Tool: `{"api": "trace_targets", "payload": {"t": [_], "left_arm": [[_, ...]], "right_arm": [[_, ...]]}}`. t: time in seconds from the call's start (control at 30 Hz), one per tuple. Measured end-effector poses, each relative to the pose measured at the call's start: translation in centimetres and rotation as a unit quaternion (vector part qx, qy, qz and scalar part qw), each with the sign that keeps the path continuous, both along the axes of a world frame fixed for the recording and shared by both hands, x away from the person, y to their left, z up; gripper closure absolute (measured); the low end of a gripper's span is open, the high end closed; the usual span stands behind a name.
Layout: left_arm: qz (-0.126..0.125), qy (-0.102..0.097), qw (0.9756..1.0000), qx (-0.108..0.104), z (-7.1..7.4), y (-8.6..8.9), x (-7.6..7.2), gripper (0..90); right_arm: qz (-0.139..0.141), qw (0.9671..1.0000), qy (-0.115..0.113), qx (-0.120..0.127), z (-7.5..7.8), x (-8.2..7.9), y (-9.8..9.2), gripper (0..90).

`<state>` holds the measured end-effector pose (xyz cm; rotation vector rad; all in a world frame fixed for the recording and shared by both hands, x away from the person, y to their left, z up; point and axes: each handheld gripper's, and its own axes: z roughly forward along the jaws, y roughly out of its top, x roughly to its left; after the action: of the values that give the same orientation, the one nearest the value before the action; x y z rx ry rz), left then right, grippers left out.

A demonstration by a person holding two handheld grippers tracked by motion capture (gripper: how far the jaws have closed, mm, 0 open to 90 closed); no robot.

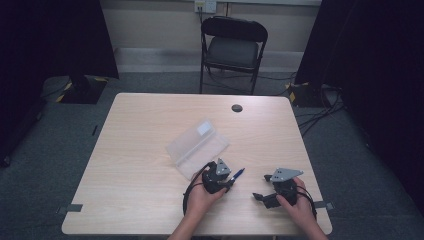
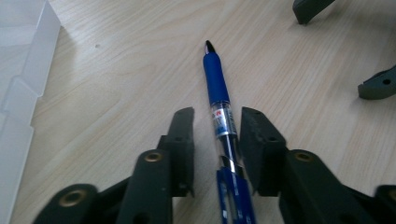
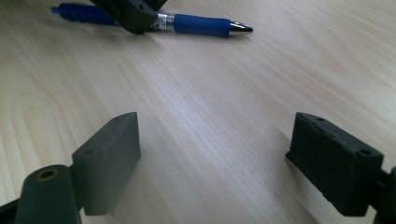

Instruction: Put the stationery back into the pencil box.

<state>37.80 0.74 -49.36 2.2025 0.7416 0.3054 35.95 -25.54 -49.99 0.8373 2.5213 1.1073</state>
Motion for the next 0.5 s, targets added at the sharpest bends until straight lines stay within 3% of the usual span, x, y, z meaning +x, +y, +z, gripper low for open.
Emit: {"api": "trace_targets", "payload": {"t": [0.07, 0.1, 0.17, 0.43, 0.5], "left_arm": [[-0.003, -0.001, 1.0000, 0.000, 0.0, 0.1, -0.1, 79.2], [-0.004, 0.004, 0.9999, 0.016, 0.3, 0.2, -0.2, 79.6], [-0.005, 0.003, 0.9998, 0.018, 0.4, 0.3, -0.2, 79.8], [0.005, 0.006, 1.0000, 0.005, 1.2, 2.2, -0.7, 79.8], [0.006, 0.004, 0.9999, 0.011, 1.2, 2.8, -0.9, 79.8]], "right_arm": [[0.000, 1.0000, 0.000, 0.000, 0.0, 0.0, 0.0, 15.1], [0.000, 1.0000, 0.000, 0.000, 0.0, 0.0, 0.0, 15.1], [0.000, 1.0000, 0.000, 0.000, 0.0, 0.0, 0.0, 15.1], [0.000, 1.0000, 0.000, 0.000, 0.0, 0.0, 0.0, 15.1], [0.000, 1.0000, 0.000, 0.000, 0.0, 0.0, 0.0, 15.1]]}}
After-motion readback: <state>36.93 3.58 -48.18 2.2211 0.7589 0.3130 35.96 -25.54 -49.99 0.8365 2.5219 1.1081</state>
